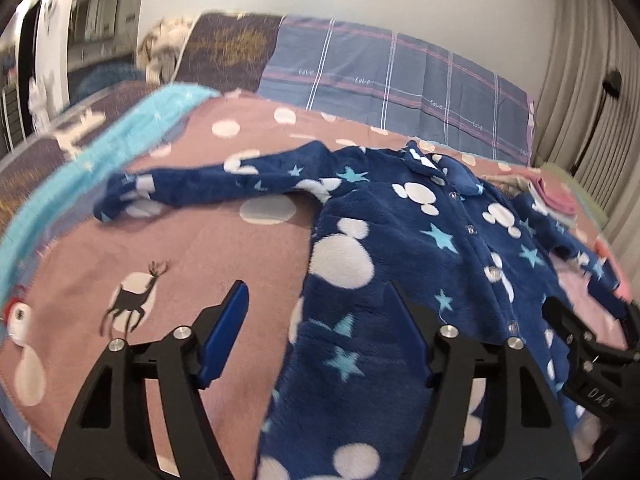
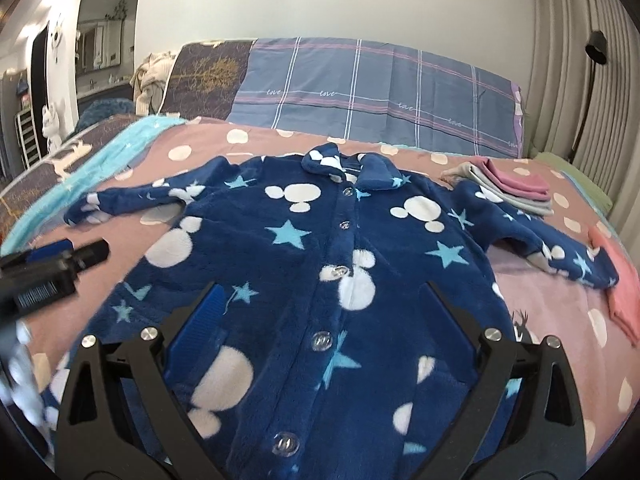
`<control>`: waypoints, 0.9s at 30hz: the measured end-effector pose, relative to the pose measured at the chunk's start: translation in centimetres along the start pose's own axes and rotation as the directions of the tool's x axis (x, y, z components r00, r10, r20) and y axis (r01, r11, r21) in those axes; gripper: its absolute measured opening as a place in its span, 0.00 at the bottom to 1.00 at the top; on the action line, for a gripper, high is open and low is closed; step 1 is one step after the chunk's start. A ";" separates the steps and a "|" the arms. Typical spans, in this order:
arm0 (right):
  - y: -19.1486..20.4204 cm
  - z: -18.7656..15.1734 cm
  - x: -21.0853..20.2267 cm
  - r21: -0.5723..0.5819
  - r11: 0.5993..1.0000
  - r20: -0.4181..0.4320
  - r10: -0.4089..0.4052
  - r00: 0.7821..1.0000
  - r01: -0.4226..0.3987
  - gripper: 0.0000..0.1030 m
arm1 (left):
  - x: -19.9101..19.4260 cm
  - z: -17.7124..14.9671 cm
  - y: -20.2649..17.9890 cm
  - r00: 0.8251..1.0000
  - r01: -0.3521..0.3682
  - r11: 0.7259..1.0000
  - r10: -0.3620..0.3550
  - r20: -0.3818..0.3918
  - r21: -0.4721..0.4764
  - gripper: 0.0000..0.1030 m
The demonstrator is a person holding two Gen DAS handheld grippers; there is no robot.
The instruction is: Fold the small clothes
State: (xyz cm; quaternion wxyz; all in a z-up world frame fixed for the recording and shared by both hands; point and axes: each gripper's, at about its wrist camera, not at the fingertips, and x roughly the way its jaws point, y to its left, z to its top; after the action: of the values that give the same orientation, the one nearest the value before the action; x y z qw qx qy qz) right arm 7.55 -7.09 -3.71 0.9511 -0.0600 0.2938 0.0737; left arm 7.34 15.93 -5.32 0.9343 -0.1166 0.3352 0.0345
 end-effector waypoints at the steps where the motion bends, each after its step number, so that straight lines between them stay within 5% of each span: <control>1: -0.1 0.2 0.4 -0.015 1.000 -0.007 0.013 1.000 -0.013 0.80 | 0.5 0.4 0.9 1.000 0.020 0.999 -0.021 -0.010 -0.027 0.63; 2: -0.4 0.3 0.9 -0.023 0.999 -0.017 0.039 0.999 -0.039 0.74 | 1.2 1.2 2.6 0.998 0.052 0.996 -0.054 -0.017 -0.078 0.58; 4: -1.9 0.6 2.3 0.001 0.989 -0.071 0.146 0.987 -0.147 0.45 | 2.2 2.4 5.8 0.996 0.083 0.980 -0.088 -0.020 -0.181 0.51; 6: -3.4 0.8 3.8 0.053 0.977 -0.125 0.210 0.970 -0.204 0.39 | 3.2 3.4 9.3 0.993 0.105 0.950 -0.114 -0.013 -0.295 0.49; 10: -5.9 1.0 6.4 0.043 0.992 -0.183 0.128 0.975 -0.122 0.39 | 6.1 5.1 16.1 0.993 0.098 0.863 -0.119 -0.011 -0.496 0.49; 14: -7.1 1.4 7.8 0.011 0.997 -0.203 0.076 0.976 -0.075 0.45 | 10.3 5.8 21.6 0.986 0.098 0.713 -0.163 -0.028 -0.695 0.53; 21: -7.5 1.9 8.5 -0.064 0.996 -0.195 0.043 0.980 -0.056 0.50 | 14.9 6.3 27.5 0.993 -0.004 0.517 -0.097 -0.063 -0.856 0.58; 22: -7.5 1.8 8.6 -0.068 0.996 -0.194 0.045 0.980 -0.060 0.51 | 15.3 6.3 28.2 0.995 -0.008 0.496 -0.079 -0.054 -0.868 0.49; 23: -7.4 1.8 8.6 -0.071 0.995 -0.194 0.049 0.980 -0.064 0.51 | 15.6 6.6 28.7 0.997 -0.012 0.495 -0.060 -0.048 -0.869 0.23; 24: -7.4 1.7 8.7 -0.075 0.995 -0.194 0.053 0.980 -0.069 0.51 | 15.7 6.9 28.9 0.998 -0.015 0.500 -0.049 -0.046 -0.866 0.11; 26: -7.5 1.6 8.7 -0.077 0.994 -0.194 0.057 0.979 -0.073 0.51 | 15.4 8.0 28.6 0.999 -0.025 0.522 -0.020 -0.041 -0.853 0.07; 27: -7.6 1.5 8.6 -0.077 0.994 -0.192 0.059 0.980 -0.075 0.52 | 14.9 9.3 27.8 0.999 -0.029 0.561 0.004 -0.033 -0.827 0.07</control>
State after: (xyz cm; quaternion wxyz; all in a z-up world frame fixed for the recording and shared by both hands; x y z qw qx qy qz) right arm 16.75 -13.38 -6.80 0.9124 -0.0966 0.3816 0.1120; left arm 20.59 44.92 -13.24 0.7658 -0.5380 0.2936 0.1948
